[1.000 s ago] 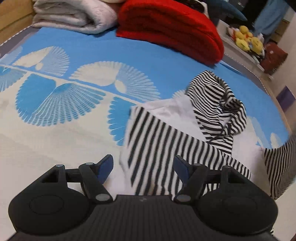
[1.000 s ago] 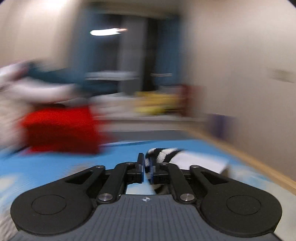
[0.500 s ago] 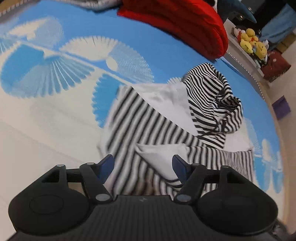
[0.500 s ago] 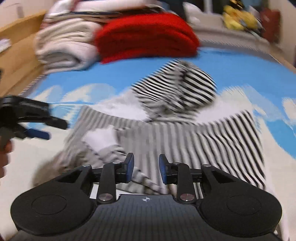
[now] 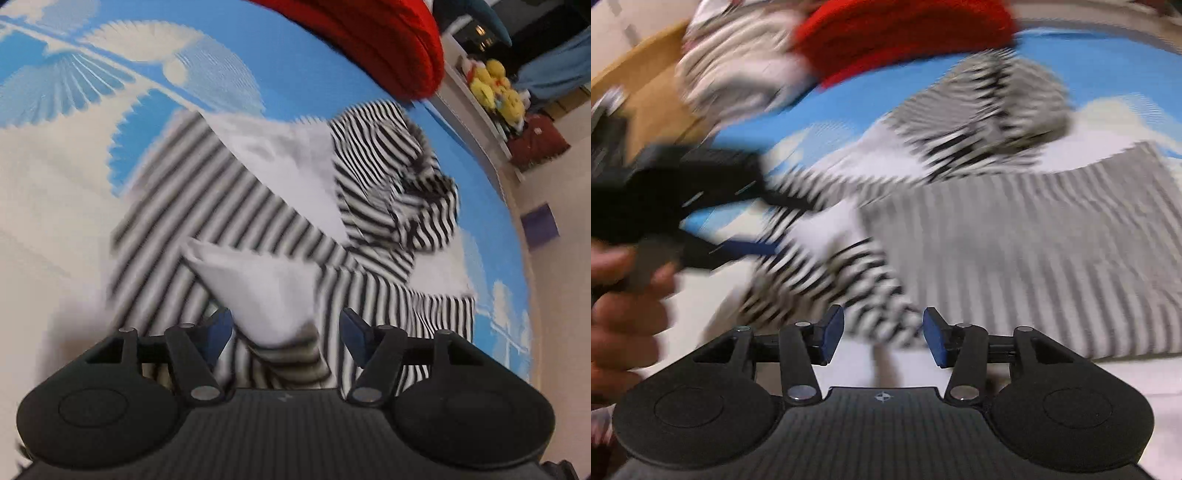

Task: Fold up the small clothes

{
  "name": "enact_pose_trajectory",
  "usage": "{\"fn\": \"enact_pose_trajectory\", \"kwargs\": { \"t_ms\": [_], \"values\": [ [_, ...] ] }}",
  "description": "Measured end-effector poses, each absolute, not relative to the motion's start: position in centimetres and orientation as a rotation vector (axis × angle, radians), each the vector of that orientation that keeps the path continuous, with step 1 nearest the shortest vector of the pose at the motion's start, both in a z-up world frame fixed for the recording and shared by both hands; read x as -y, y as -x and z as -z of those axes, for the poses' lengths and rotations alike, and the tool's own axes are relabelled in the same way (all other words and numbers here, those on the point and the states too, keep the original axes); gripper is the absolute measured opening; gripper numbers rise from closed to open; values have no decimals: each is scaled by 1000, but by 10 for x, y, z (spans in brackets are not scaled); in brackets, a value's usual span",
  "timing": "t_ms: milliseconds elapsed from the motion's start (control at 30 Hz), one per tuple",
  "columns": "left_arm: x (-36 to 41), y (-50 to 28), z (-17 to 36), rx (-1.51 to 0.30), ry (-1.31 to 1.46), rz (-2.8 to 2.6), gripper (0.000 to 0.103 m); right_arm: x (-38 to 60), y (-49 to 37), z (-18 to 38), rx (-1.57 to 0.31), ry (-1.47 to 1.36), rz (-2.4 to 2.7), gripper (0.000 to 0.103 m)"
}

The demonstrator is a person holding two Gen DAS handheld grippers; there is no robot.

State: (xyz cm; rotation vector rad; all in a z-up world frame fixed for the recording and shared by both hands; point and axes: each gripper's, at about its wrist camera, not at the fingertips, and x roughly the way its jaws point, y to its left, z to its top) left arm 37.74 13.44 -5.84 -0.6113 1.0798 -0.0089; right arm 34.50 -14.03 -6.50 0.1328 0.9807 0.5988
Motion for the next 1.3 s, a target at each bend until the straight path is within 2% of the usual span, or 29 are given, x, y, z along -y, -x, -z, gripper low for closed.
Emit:
{"fn": "enact_pose_trajectory", "kwargs": {
  "t_ms": [133, 300, 367, 433, 467, 600, 700, 767, 833, 900, 1100, 1233, 1267, 1300],
  "values": [
    [-118, -381, 64, -1100, 507, -16, 70, 134, -337, 59, -1011, -85, -659, 50],
    [-110, -384, 68, -1122, 448, -17, 68, 170, -346, 56, -1008, -143, -541, 50],
    [-106, -383, 69, -1128, 397, -24, 43, 185, -350, 53, -980, -151, -453, 49],
    [-105, -380, 66, -1121, 341, -39, 7, 199, -356, 51, -947, -150, -344, 50],
    [-107, -377, 61, -1108, 332, -56, 4, 205, -359, 51, -937, -148, -279, 50],
    [-125, -348, 33, -1080, 401, -139, 4, 236, -367, 54, -941, -229, -75, 50],
    [-142, -333, 36, -1126, 475, -155, 6, 256, -372, 67, -1010, -323, 25, 50],
    [-163, -330, 40, -1110, 639, -171, 16, 262, -373, 75, -1045, -361, 60, 50],
    [-179, -333, 41, -1067, 761, -171, 45, 260, -374, 76, -1044, -359, 67, 50],
    [-188, -338, 44, -1046, 813, -182, 57, 255, -373, 75, -1040, -325, 58, 50],
    [-205, -343, 69, -1061, 1031, -166, 57, 255, -372, 76, -1044, -350, 61, 50],
    [-192, -351, 71, -1141, 876, -151, 54, 255, -375, 74, -1043, -351, 64, 50],
    [-187, -354, 73, -1171, 830, -145, 51, 255, -375, 73, -1039, -350, 67, 50],
    [-183, -354, 75, -1188, 797, -139, 29, 255, -375, 72, -1033, -348, 66, 50]
  ]
}}
